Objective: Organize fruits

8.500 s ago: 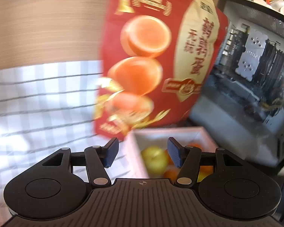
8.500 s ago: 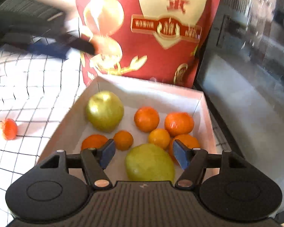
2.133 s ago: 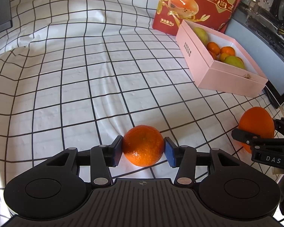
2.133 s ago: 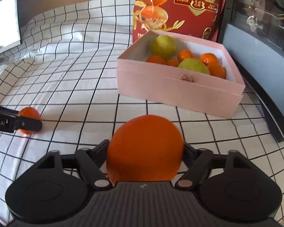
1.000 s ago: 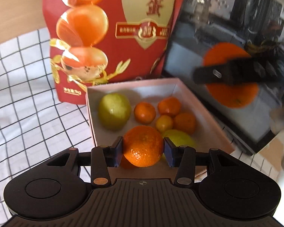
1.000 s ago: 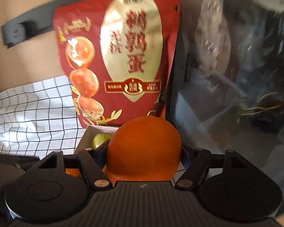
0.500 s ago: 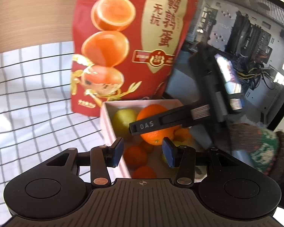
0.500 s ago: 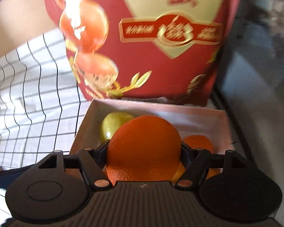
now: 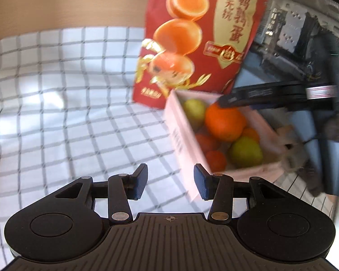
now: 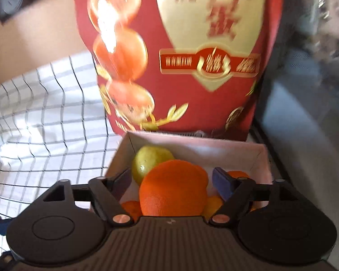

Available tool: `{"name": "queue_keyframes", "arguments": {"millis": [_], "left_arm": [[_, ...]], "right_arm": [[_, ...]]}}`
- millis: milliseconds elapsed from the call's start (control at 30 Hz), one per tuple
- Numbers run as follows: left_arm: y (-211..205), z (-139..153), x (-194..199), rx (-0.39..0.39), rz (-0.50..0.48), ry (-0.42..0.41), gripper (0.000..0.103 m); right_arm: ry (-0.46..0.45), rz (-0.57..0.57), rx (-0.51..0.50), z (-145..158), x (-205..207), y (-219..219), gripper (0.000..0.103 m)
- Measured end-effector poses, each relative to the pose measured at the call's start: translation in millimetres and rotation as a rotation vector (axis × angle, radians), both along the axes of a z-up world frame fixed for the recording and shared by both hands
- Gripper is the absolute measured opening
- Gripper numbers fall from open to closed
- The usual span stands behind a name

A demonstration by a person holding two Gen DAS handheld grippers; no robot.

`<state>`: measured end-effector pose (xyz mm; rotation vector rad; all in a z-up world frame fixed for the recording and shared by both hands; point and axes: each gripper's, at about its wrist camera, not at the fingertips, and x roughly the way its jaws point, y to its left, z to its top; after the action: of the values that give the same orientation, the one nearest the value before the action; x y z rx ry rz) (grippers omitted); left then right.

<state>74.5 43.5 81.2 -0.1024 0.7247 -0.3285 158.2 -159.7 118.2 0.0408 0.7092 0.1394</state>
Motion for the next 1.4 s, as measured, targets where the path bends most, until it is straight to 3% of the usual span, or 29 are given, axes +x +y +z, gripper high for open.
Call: {"name": "queue_keyframes", "arguments": {"millis": [300, 467, 633, 800, 900, 967, 1200, 1400], "left_arm": [[5, -32, -55, 0.097, 0.053, -0.029, 0.050], [6, -46, -77, 0.141, 0.104, -0.071, 0.050], [3, -62, -75, 0.147, 0.154, -0.044, 0.050], [-4, -69, -70, 0.153, 0.184, -0.090, 0.051], [-7, -72, -63, 0.175, 0.185, -0.115, 0.051], [-9, -72, -58, 0.187, 0.179, -0.117, 0.052], [-13, -73, -55, 0.208, 0.175, -0.119, 0.054], [-12, -73, -55, 0.204, 0.174, -0.118, 0.053]], "right_arm": [[-0.098, 0.041, -0.031, -20, -100, 15, 0.083], [-0.082, 0.030, -0.068, -42, -142, 32, 0.086], [0.014, 0.005, -0.059, -74, -147, 39, 0.086], [0.038, 0.006, -0.131, -94, -144, 54, 0.086], [0.001, -0.039, -0.168, -97, -143, 57, 0.092], [-0.009, -0.090, -0.198, -100, -139, 57, 0.103], [-0.050, -0.075, -0.060, -111, -136, 36, 0.103], [-0.070, -0.086, -0.052, -113, -137, 38, 0.103]]}}
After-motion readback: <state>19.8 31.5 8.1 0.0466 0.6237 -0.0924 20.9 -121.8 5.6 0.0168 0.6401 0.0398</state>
